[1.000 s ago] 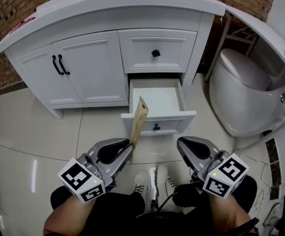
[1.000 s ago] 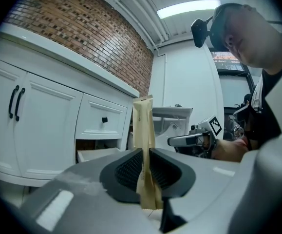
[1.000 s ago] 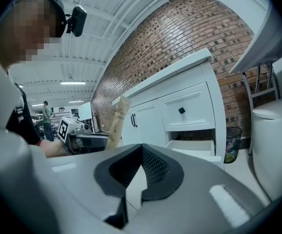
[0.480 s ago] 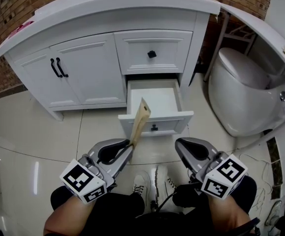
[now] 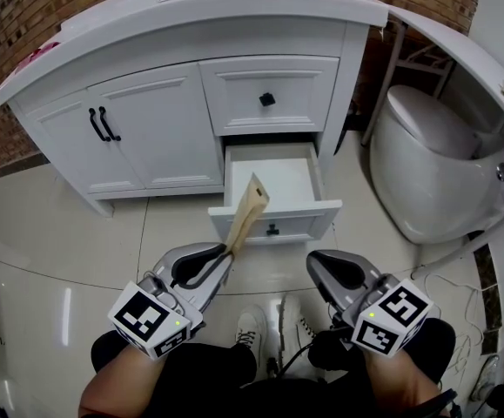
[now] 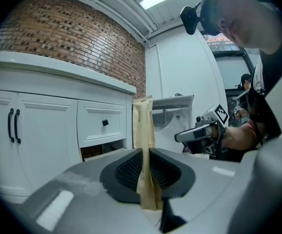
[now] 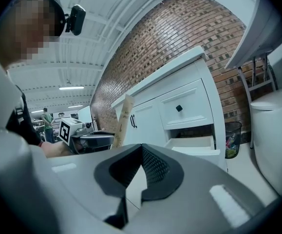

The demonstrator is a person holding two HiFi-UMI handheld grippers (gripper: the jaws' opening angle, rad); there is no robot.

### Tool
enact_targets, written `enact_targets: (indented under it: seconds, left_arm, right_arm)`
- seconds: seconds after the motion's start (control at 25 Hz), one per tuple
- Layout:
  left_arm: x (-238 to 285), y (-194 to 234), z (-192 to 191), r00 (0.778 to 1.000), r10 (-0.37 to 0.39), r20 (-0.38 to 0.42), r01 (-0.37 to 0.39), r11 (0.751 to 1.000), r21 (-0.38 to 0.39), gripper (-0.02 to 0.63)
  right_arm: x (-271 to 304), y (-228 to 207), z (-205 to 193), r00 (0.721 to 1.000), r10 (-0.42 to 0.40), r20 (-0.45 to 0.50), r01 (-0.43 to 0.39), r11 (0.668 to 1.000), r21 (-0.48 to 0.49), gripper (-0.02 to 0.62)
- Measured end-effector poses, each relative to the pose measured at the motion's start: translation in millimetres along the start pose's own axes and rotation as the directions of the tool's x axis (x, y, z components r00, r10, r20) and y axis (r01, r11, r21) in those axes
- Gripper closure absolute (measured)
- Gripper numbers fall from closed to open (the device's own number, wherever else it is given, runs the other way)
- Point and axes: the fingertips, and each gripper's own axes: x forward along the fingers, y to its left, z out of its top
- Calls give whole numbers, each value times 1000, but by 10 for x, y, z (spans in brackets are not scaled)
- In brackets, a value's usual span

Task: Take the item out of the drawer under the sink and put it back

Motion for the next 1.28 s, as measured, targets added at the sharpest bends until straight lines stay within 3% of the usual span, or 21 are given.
enact_targets:
  seconds: [0.2, 0.28, 0.44, 0.6, 0.92, 1.08, 1.28]
  left_arm:
    - [93, 111, 30, 999, 36, -27, -33, 994, 101, 555]
    - [144, 177, 45, 997, 44, -56, -33, 984, 175, 555]
    - [308, 327, 72, 991, 55, -125, -9, 938, 347, 557]
    - [508, 570, 143, 979, 58, -194, 36, 893, 449, 557]
    - [971, 863, 298, 964, 86, -253, 69, 836, 544, 557]
    - [1291, 939, 206, 956, 82, -283, 86, 841, 534, 557]
    - [1761, 1088, -55, 931, 96, -353, 128, 819, 560, 557]
  right_arm:
    - [-16, -40, 53, 1000, -3, 8, 3, 1000, -3, 592]
    - [-24, -57, 99, 1000, -4, 16, 5, 1000, -6, 592]
    - [-61, -84, 188, 999, -11, 34, 12, 1000, -10, 592]
    - [-97, -59, 218, 999, -10, 36, 11, 1000, -21, 592]
    - [-159, -150, 164, 999, -40, 25, 40, 999, -7, 592]
    - [-195, -199, 157, 998, -54, 19, 54, 998, -13, 592]
    - [-188, -317, 57, 997, -71, 1, 71, 997, 13, 592]
